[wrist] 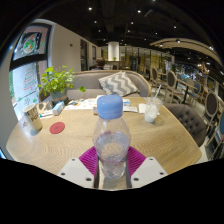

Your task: Pour water

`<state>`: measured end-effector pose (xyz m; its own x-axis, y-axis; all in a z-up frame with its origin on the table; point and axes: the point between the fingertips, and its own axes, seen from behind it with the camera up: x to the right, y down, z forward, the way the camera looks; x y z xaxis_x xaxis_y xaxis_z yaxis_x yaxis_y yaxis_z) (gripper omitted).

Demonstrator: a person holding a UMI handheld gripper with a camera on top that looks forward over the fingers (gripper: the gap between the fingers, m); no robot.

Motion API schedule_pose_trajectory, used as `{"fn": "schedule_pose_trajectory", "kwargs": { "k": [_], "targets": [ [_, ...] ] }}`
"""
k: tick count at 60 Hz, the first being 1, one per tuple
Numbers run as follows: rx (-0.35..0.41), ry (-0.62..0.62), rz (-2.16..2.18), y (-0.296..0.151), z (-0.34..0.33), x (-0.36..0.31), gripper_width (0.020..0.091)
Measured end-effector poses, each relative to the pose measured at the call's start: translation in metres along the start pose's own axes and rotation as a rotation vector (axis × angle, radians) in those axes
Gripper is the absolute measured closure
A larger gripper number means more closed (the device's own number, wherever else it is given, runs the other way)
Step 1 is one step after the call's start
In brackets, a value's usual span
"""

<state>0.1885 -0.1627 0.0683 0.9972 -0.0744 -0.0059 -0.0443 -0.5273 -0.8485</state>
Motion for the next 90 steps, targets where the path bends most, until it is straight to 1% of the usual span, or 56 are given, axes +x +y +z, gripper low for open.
{"fn": "schedule_pose_trajectory", "kwargs": {
  "k": [9, 17, 23, 31, 42, 47, 52, 59, 67, 71, 75, 79, 84, 90],
  "targets": [
    [0.002, 0.058, -0.047, -0.008, -0.004, -0.003, 0.0747],
    [0.009, 0.119, -0.098, -0.034, -0.009, -0.012, 0.0747],
    [0.038, 0.163, -0.168, -0.071, -0.014, -0.026, 0.0746],
    [0.080, 0.218, -0.301, -0.131, -0.015, -0.056, 0.0746],
    [0.127, 0.309, -0.651, -0.209, -0.001, -0.125, 0.0746],
    [0.137, 0.364, -0.827, -0.234, 0.013, -0.159, 0.0746],
    [0.143, 0.400, -0.985, -0.248, 0.028, -0.194, 0.0746],
    [0.145, 0.457, -1.241, -0.257, 0.047, -0.239, 0.0749],
    [0.123, 0.494, -1.517, -0.247, 0.070, -0.281, 0.0747],
    [0.104, 0.528, -1.672, -0.244, 0.080, -0.293, 0.0748],
    [0.065, 0.552, -1.795, -0.238, 0.088, -0.299, 0.0750],
    [0.050, 0.545, -1.885, -0.231, 0.096, -0.304, 0.0751],
    [0.042, 0.569, -1.990, -0.230, 0.099, -0.310, 0.0752],
    [0.017, 0.541, -1.993, -0.222, 0.103, -0.311, 0.0751]
  ]
}}
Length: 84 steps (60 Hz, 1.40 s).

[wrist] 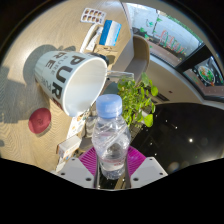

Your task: Pour water

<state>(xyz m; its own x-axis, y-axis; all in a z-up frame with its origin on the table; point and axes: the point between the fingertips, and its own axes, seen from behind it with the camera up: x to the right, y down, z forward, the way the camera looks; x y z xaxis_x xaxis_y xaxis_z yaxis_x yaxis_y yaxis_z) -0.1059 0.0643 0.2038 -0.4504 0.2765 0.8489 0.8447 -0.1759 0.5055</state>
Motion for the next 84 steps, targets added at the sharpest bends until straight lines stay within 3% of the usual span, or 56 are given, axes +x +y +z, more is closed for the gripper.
{"fn": "schedule_pose_trajectory", "kwargs": {
  "k": [10, 26, 36, 47, 72, 74, 84],
  "targets": [
    [0.034, -0.013, 0.138, -0.001, -0.005, 0.009, 0.0751],
    [0.168, -0.109, 0.775, 0.019, -0.023, 0.050, 0.0746],
    [0.284, -0.263, 1.197, 0.022, -0.029, 0.048, 0.0746],
    [0.351, -0.491, 1.607, 0.006, -0.021, 0.003, 0.0748],
    [0.288, -0.749, 1.837, -0.051, -0.003, -0.131, 0.0739],
    [0.321, -0.717, 1.854, -0.048, -0.001, -0.125, 0.0737],
    [0.313, -0.695, 1.862, -0.047, -0.003, -0.128, 0.0656]
  ]
}}
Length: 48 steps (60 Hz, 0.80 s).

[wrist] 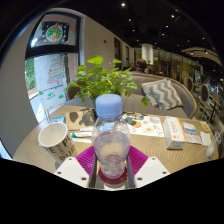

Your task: Pour water

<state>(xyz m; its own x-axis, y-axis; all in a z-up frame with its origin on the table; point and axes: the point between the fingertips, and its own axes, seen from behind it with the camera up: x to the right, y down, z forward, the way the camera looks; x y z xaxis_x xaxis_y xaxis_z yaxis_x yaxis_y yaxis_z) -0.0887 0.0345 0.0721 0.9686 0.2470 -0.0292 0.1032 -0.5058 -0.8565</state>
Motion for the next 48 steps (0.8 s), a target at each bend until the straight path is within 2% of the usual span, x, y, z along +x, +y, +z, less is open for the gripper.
{"fn": "schedule_pose_trajectory", "kwargs": {
  "k": [7, 15, 16, 18, 32, 48],
  "targets": [
    [-0.048, 0.029, 0.005, 0.005, -0.002, 0.004, 0.0573],
    [-0.121, 0.081, 0.017, 0.012, -0.018, 0.007, 0.0256],
    [-0.128, 0.087, 0.019, 0.012, -0.022, 0.009, 0.0234],
    [-0.137, 0.099, 0.022, 0.012, -0.030, 0.007, 0.0258],
    [-0.197, 0.243, 0.018, 0.005, -0.129, -0.004, 0.0248],
    [-0.208, 0.277, 0.072, 0.011, -0.230, -0.049, 0.0251]
  ]
}}
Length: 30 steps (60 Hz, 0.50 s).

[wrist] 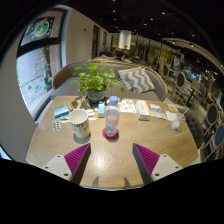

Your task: Pour water

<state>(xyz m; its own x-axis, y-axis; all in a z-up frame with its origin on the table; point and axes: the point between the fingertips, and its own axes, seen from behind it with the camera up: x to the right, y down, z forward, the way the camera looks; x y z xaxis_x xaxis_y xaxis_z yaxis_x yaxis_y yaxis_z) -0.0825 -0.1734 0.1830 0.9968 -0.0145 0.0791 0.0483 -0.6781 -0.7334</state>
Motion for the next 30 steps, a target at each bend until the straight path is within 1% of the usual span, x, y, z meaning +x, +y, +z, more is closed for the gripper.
{"fn": "schedule_pose_trajectory", "kwargs": {
  "k": [8, 12, 23, 30],
  "targets": [
    [-0.006, 0.033, -0.002, 0.012, -0.020, 0.002, 0.0251],
    [-0.009, 0.023, 0.028, 0.015, -0.024, 0.001, 0.0250],
    [0.017, 0.030, -0.001, 0.003, -0.028, 0.007, 0.0252],
    [0.002, 0.002, 0.010, 0.004, -0.030, 0.003, 0.0251]
  ]
}}
